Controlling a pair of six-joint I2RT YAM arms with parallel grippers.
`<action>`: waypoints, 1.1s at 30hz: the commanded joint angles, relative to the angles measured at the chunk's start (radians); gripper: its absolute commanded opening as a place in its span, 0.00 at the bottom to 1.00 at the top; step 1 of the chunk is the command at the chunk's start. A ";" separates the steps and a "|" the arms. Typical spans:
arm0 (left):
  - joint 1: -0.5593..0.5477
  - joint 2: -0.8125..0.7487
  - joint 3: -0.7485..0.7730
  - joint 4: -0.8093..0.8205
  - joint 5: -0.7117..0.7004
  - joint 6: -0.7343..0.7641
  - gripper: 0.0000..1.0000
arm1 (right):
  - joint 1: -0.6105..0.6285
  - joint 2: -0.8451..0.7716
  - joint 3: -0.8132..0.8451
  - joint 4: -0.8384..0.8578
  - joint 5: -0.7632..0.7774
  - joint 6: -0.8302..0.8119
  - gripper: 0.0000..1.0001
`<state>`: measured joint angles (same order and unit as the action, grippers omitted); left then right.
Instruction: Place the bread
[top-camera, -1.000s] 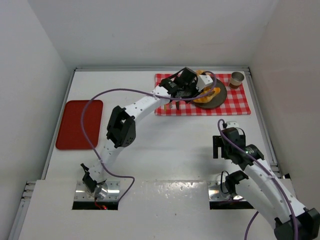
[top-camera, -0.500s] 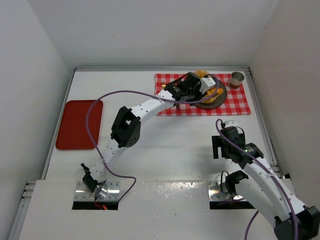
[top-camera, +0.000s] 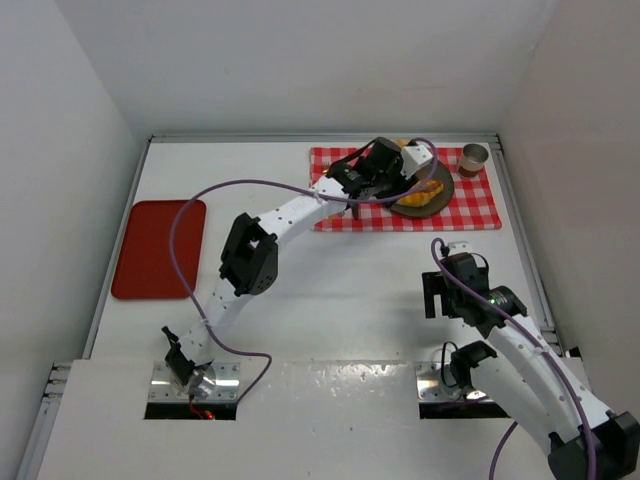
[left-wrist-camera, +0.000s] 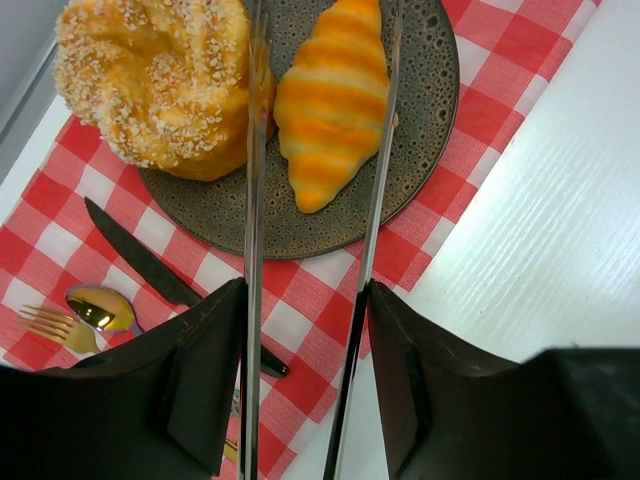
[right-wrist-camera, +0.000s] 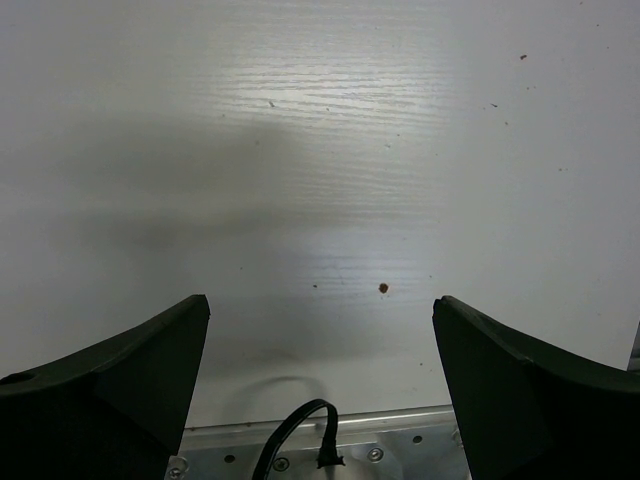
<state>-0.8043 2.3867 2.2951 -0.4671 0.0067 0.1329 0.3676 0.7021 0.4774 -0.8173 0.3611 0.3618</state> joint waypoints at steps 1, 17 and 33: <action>-0.012 -0.112 0.076 0.025 -0.025 -0.032 0.55 | -0.004 -0.001 0.046 0.009 -0.013 0.002 0.93; 0.543 -0.626 -0.644 -0.067 -0.093 -0.486 0.49 | -0.004 -0.055 0.012 0.086 0.010 0.081 0.94; 0.576 -0.555 -1.040 0.097 -0.113 -0.524 0.55 | -0.006 -0.177 -0.042 -0.002 -0.007 0.166 0.94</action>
<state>-0.2390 1.8034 1.2877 -0.4255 -0.0940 -0.3458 0.3668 0.5472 0.4458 -0.8108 0.3401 0.4915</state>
